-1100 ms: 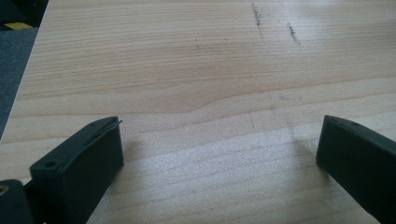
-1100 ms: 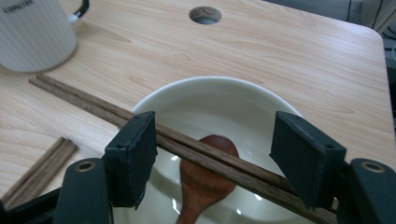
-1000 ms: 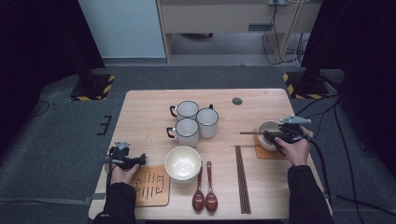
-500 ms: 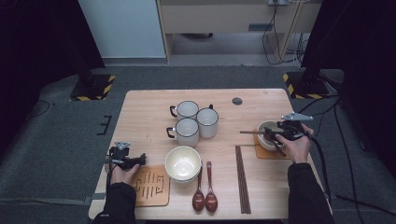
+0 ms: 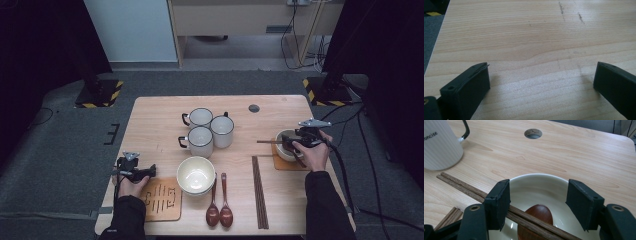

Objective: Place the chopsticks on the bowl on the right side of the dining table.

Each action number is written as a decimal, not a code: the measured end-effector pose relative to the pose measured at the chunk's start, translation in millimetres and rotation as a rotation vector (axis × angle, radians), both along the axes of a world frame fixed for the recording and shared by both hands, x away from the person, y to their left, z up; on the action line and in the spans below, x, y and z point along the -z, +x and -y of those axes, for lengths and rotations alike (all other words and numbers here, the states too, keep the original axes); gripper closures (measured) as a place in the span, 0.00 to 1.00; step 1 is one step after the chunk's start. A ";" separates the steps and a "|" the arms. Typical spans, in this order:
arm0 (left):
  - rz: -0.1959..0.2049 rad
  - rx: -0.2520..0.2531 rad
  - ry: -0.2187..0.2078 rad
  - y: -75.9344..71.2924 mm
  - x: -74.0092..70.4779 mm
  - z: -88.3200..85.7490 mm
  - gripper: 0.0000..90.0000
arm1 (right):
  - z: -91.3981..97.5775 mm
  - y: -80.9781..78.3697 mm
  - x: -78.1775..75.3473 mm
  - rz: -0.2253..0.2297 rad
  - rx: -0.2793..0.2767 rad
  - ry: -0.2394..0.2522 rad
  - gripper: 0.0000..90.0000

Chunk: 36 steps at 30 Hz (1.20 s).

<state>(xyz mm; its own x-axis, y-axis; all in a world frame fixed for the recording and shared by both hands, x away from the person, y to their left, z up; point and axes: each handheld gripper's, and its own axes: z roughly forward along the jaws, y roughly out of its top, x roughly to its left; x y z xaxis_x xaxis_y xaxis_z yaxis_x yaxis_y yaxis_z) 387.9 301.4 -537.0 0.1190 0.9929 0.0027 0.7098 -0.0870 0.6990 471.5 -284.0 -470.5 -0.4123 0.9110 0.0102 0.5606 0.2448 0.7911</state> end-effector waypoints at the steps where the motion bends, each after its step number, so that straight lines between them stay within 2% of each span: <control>1: 0.000 0.000 0.000 0.0 0.0 0.0 0.00 | -0.5 0.2 0.2 -0.004 0.000 0.004 0.40; 13: 0.000 0.000 0.000 0.0 0.0 0.0 0.00 | -1.7 0.1 -0.4 -0.019 -0.034 0.003 0.40; 36: 0.000 0.000 0.000 0.0 0.0 0.0 0.00 | -1.1 -1.3 -2.4 -0.026 -0.030 -0.017 0.40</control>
<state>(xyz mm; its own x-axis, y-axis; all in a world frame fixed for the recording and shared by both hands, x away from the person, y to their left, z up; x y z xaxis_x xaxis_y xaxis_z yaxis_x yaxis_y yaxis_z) 387.9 301.3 -537.0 0.1186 0.9929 0.0024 0.7099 -0.0865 0.6989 470.1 -282.8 -468.1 -0.4393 0.8983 0.0061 0.5727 0.2748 0.7723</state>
